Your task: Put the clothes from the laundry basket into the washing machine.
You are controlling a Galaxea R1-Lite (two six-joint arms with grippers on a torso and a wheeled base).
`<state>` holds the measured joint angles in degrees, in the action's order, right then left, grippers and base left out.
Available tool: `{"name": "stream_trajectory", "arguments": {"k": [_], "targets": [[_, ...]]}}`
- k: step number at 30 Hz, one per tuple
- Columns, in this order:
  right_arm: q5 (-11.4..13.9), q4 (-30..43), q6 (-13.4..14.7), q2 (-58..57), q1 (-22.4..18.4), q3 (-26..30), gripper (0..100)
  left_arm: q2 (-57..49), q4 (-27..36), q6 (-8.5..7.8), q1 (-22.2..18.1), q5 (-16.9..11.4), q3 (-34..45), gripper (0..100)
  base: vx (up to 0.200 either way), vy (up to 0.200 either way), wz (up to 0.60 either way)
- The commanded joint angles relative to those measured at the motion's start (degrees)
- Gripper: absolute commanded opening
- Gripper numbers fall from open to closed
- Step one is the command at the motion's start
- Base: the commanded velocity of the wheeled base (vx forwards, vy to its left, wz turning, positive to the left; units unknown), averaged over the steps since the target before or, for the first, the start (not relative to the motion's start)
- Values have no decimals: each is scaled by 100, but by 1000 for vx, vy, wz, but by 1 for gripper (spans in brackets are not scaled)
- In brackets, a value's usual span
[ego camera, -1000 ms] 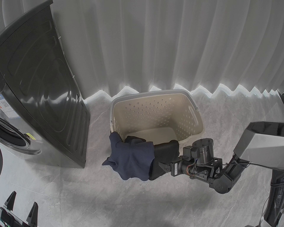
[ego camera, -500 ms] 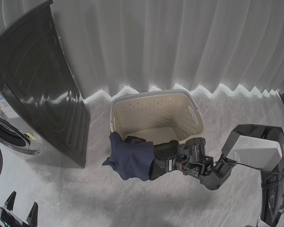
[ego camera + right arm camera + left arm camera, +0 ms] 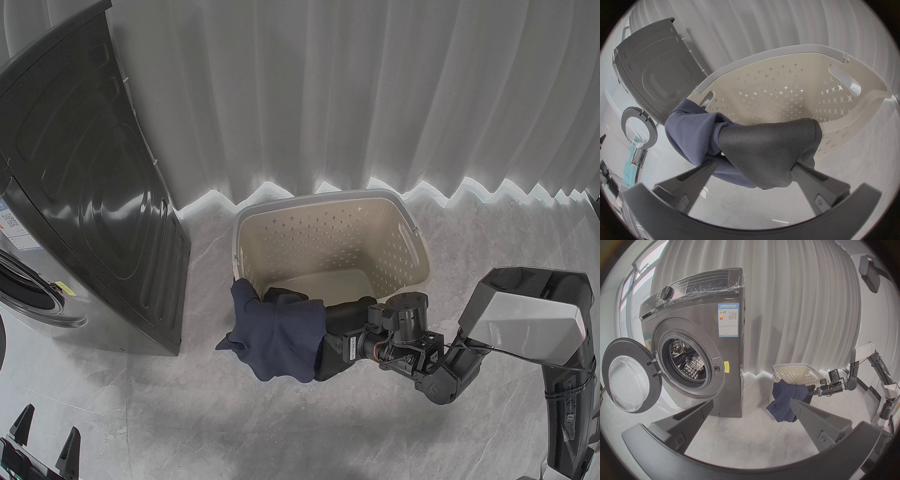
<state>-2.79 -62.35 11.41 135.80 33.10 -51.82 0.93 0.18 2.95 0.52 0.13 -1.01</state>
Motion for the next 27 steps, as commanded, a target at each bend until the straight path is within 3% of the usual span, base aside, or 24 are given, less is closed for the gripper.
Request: {"name": "stream_trajectory", "arguments": {"k": [1, 10, 27], "targets": [[-2, -75, 2, 34, 13, -12, 0, -93, -1, 4, 0, 4, 92, 100, 0, 0, 0], [7, -119, 2, 16, 74, 85, 0, -93, 8, 4, 0, 13, 92, 100, 0, 0, 0], [-46, -137, 45, -2040, 320, 1438, 0, -93, 8, 21, 0, 22, 92, 100, 0, 0, 0]]}}
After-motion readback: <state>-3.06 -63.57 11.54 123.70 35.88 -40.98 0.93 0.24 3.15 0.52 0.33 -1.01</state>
